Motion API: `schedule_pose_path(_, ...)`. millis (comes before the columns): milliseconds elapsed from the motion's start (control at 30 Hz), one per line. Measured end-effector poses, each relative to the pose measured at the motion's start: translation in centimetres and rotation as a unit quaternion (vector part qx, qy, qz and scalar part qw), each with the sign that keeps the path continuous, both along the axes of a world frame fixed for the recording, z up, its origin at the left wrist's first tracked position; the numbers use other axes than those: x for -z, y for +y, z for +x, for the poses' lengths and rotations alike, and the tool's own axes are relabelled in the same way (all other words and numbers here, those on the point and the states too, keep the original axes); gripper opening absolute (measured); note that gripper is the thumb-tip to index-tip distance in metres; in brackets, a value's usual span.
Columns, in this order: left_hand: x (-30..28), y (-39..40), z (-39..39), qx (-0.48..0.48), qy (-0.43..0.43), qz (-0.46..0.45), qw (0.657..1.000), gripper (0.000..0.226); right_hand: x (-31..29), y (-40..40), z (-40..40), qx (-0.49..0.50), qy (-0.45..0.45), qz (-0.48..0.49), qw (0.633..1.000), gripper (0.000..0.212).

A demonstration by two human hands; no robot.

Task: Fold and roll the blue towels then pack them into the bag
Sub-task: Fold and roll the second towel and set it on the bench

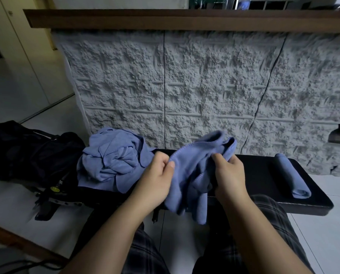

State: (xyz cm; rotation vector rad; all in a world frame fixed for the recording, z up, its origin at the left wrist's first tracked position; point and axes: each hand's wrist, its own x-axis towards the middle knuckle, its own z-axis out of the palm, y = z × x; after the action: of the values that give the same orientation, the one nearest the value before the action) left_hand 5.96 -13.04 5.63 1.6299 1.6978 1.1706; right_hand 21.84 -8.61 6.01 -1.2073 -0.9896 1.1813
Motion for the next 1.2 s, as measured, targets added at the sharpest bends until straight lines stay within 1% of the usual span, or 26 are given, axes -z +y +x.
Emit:
schedule_pose_path(33,-0.4,0.0,0.0,-0.031,-0.011,0.026,0.999,0.02,0.1,0.0,0.2,0.003,-0.007,-0.01,1.0,0.031)
schedule_pose_path(100,-1.3,-0.1,-0.1,-0.063,-0.02,0.077,0.995,0.019,0.3,0.2,0.4,0.009,-0.013,-0.028,0.999,0.03)
schedule_pose_path(200,-2.3,-0.4,0.3,-0.043,-0.025,0.12,0.992,0.014,0.1,0.2,-0.1,-0.014,0.006,-0.034,0.999,0.022)
schedule_pose_path(267,-2.6,-0.8,0.8,-0.007,-0.027,0.12,0.992,0.008,-0.6,-0.3,-0.5,-0.05,0.011,-0.019,0.999,0.021)
schedule_pose_path(300,-2.7,-1.0,1.1,0.014,-0.019,0.117,0.993,0.009,-1.0,-0.7,-0.8,-0.071,-0.006,-0.003,0.997,0.019)
schedule_pose_path(333,-2.6,-1.1,1.2,0.033,-0.004,0.113,0.993,0.015,-1.4,-1.0,-1.0,-0.093,-0.035,0.015,0.995,0.019)
schedule_pose_path(400,-2.0,-0.9,1.4,0.056,0.014,0.1,0.993,0.03,-2.0,-1.6,-1.3,-0.139,-0.1,0.065,0.983,0.027)
schedule_pose_path(433,-1.8,-0.7,1.3,0.058,0.013,0.087,0.994,0.035,-2.1,-1.7,-1.5,-0.16,-0.128,0.09,0.975,0.03)
schedule_pose_path(467,-1.5,-0.6,1.3,0.061,0.001,0.071,0.996,0.036,-2.2,-1.8,-1.6,-0.178,-0.15,0.107,0.967,0.03)
schedule_pose_path(567,-1.1,-0.4,0.9,0.069,-0.037,0.056,0.995,0.019,-2.2,-1.9,-1.8,-0.213,-0.176,0.129,0.953,0.026)
schedule_pose_path(633,-1.2,-0.4,0.7,0.042,-0.017,0.059,0.997,0.007,-2.3,-2.0,-1.8,-0.227,-0.164,0.12,0.953,0.024)
schedule_pose_path(700,-1.2,-0.4,0.5,0.018,-0.014,0.066,0.998,0.01,-2.3,-2.1,-1.8,-0.231,-0.171,0.103,0.952,0.023)
schedule_pose_path(767,-1.2,-0.5,0.4,-0.002,-0.038,0.082,0.996,0.011,-2.2,-2.0,-1.8,-0.221,-0.186,0.094,0.953,0.017)
schedule_pose_path(867,-1.8,-0.5,0.1,-0.039,-0.079,0.098,0.991,0.015,-2.1,-1.5,-1.4,-0.196,-0.166,0.09,0.962,0.015)
schedule_pose_path(1000,-2.7,-0.6,-0.2,-0.074,-0.194,0.12,0.971,0.015,-1.9,-0.8,-0.5,-0.129,-0.124,0.099,0.979,0.015)
schedule_pose_path(1100,-3.2,-1.0,-0.1,-0.063,-0.253,0.136,0.956,0.006,-1.9,-0.8,-0.1,-0.107,-0.075,0.095,0.987,0.018)
schedule_pose_path(1133,-3.3,-1.1,0.0,-0.052,-0.26,0.143,0.954,0.006,-2.0,-0.9,-0.1,-0.102,-0.055,0.091,0.989,0.019)
schedule_pose_path(1200,-3.4,-1.2,0.1,-0.022,-0.25,0.135,0.959,0.016,-2.2,-1.1,-0.2,-0.111,-0.015,0.08,0.991,0.023)
